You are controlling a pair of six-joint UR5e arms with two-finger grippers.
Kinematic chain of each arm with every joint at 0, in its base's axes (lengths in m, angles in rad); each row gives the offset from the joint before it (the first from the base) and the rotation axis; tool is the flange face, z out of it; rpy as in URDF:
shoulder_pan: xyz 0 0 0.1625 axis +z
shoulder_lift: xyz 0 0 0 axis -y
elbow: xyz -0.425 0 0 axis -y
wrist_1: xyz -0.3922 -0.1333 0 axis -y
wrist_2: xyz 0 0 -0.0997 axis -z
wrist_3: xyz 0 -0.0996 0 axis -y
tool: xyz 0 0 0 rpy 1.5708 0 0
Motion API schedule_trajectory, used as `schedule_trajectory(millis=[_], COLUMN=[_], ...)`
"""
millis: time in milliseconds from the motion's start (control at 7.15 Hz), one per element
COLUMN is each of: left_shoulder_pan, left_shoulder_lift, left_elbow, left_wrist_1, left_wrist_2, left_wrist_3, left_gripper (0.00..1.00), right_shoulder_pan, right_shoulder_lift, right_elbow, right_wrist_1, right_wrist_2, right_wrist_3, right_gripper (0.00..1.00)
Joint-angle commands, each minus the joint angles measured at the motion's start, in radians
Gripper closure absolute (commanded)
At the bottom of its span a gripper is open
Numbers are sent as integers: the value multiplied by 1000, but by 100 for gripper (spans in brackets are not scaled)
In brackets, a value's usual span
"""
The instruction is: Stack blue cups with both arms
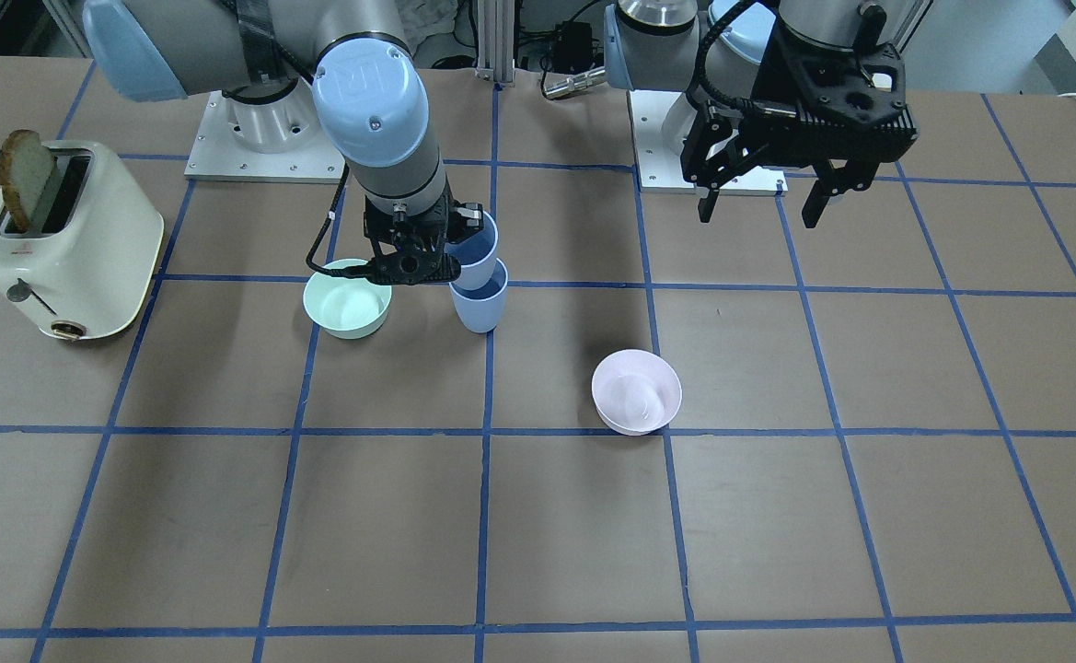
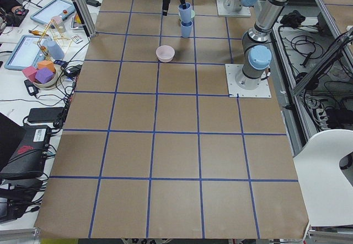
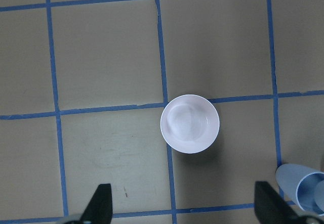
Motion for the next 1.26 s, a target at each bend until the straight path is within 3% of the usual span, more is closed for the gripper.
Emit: schedule_trajectory(millis=[0, 140, 419, 699, 978, 1118], left_shoulder_pan=[0, 0, 0, 0, -2, 1], left_shoulder_lift=[1, 1, 1, 4, 5, 7], left_elbow=[-1, -1, -1, -1, -2, -1], left_wrist_1=[-1, -1, -1, -1, -1, -2], left_wrist_2=[4, 4, 4, 1, -2, -7], left_wrist_3=[0, 0, 0, -2, -3, -3], left_gripper=[0, 0, 0, 0, 0, 0], right_shoulder_pan=[2, 0, 0, 0, -22, -35], right_shoulder_lift=[5, 7, 10, 11, -5, -18], right_elbow=[3, 5, 5, 2, -34, -81], right_wrist_1=[-5, -5, -34, -34, -72, -68], right_wrist_2=[15, 16, 15, 16, -8, -152], right_wrist_3=[0, 0, -2, 5, -8, -15], right_gripper=[100, 100, 49, 4, 0, 0])
